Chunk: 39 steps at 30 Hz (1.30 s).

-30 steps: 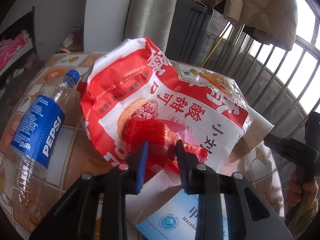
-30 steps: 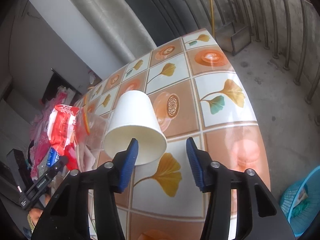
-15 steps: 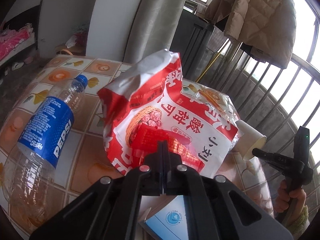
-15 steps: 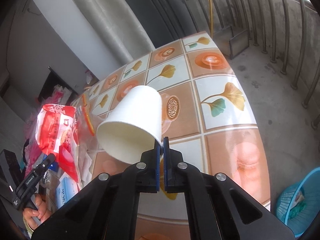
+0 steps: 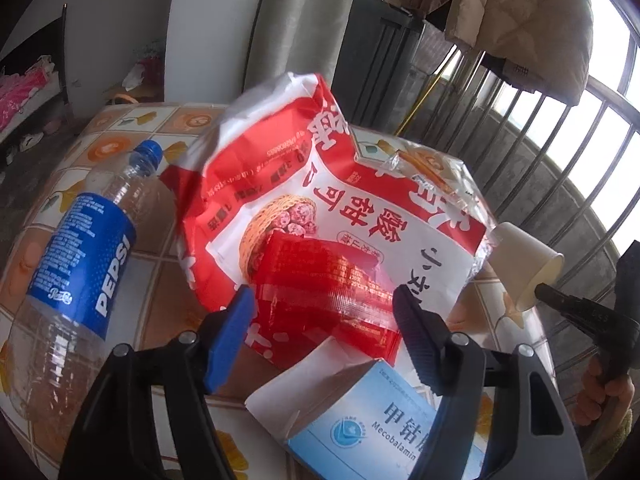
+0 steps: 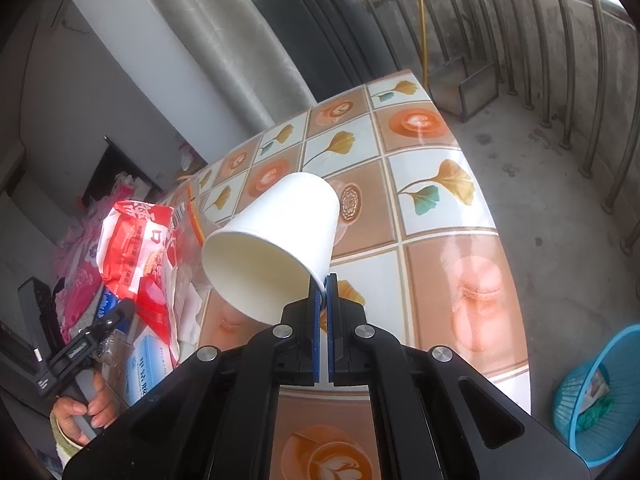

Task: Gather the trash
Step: 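Grasp the white paper cup rim with the right gripper, then grasp the red plastic cup with the left gripper while the right holds the paper cup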

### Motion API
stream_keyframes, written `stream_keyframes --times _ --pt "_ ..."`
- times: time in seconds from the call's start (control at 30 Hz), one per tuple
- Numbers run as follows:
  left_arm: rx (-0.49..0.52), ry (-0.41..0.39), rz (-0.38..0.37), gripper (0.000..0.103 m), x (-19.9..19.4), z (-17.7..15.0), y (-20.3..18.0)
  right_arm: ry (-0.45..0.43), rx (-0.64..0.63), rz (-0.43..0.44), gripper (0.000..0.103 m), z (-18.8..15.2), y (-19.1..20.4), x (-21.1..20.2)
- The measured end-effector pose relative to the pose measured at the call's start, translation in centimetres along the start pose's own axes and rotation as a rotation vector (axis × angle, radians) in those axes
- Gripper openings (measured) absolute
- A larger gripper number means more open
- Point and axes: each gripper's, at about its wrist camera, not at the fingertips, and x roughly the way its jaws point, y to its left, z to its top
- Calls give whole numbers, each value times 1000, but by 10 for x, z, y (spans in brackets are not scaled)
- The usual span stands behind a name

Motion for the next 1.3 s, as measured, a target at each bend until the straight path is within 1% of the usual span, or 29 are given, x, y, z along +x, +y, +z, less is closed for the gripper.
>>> stream_keyframes --times 0.07,0.13,0.2,0.23,0.27,0.33,0.4,0.5,0.57,0.73,0.87,1.07,1.3 --pt "1 37 9 69 12 0 -1 2 8 4 1 0 -1 0" --pt "-17 66 2 69 20 -1 0 1 10 7 1 -1 -2 2" --pt "-29 65 0 68 22 -3 3 3 10 9 1 -1 -2 1" --pt "-36 61 1 65 22 -4 4 4 9 9 1 -2 -1 2" --pt "-44 62 -3 59 22 -4 6 6 8 10 1 -2 -1 3" --pt "-62 66 -13 54 23 -5 10 8 9 12 1 -3 -1 5" --pt "-71 62 -17 43 23 -6 12 9 10 14 1 -3 0 6" --pt "-91 54 -22 36 20 -6 17 8 12 16 1 -4 -1 6" --pt "-101 29 -16 34 15 -5 20 5 13 18 1 -4 -1 5" --pt "-103 -58 -9 32 -8 -2 23 -6 10 26 1 -4 1 1" --pt "-95 -116 -30 31 -32 -5 18 -22 4 37 1 -3 5 -7" --pt "-72 -173 -77 31 -65 -12 4 -57 -4 55 1 -4 11 -28" --pt "-28 -216 -134 31 -98 -20 -21 -97 -5 70 1 -17 10 -65"
